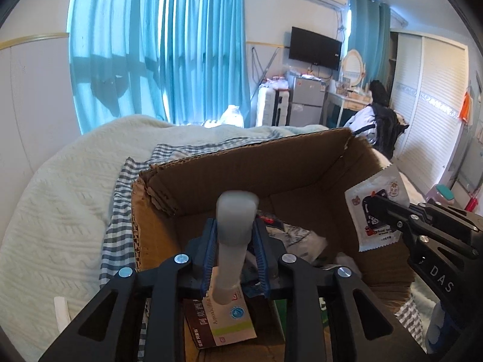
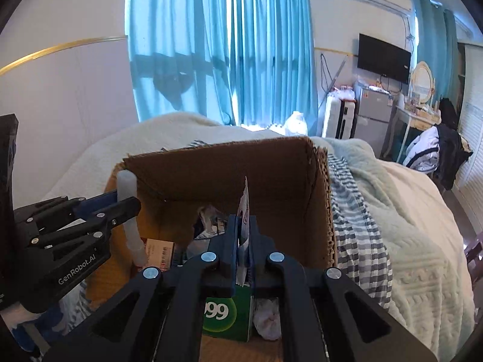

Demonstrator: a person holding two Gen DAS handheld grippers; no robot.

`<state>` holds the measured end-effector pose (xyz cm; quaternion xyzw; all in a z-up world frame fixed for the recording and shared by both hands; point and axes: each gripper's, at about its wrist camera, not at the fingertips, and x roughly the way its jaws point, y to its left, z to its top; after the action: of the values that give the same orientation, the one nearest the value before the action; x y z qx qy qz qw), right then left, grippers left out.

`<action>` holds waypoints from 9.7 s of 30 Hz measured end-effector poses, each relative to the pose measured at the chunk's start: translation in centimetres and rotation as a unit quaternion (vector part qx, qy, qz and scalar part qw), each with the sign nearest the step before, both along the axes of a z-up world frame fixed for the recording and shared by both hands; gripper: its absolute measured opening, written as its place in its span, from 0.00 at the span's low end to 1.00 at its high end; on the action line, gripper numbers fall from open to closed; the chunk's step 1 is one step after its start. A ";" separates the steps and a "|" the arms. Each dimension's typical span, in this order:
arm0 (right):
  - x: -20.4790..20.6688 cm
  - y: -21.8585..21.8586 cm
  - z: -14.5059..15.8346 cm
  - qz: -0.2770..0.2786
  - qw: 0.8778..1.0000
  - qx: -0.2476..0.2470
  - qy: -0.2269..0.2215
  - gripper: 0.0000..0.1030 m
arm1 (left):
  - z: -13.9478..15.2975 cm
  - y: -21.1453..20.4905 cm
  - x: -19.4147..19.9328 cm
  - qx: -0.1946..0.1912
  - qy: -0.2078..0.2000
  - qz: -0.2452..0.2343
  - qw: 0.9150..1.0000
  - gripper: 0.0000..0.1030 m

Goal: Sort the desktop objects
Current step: 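Open both tools to drop the white tube and sachet into the box, then move both tools back down toward the remaining items beside the box, then grasp the clear red-labelled cup with the left tool while the right grasps the bead bracelet, then carry the clear cup and bead bracelet over the cardboard box with both tools, then open both tools to drop the cup and bracelet into the box, then move both tools back down toward the remaining items, then grasp the blue-and-white tissue pack with the left tool while the right grasps the white plush toy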

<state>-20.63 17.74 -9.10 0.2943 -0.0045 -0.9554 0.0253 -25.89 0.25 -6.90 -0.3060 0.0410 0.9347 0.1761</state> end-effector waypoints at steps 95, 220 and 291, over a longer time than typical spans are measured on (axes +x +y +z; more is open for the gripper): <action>13.6 1.6 -18.5 0.020 0.961 0.031 -0.275 0.11 | -15.5 3.7 12.8 -0.060 -0.220 -0.051 0.972 0.65; 1.4 1.1 3.7 -0.053 0.998 -0.031 0.022 0.41 | 2.9 -1.9 0.5 0.036 -0.013 0.035 0.999 0.59; 20.8 1.8 -9.2 -0.013 0.991 -0.006 -0.130 0.95 | -14.9 0.8 16.1 -0.029 -0.279 -0.040 0.959 0.61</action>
<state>0.20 19.58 -18.32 0.4157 -0.0172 -0.9092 0.0138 -9.83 1.05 -21.81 -0.5579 0.0296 0.8026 0.2090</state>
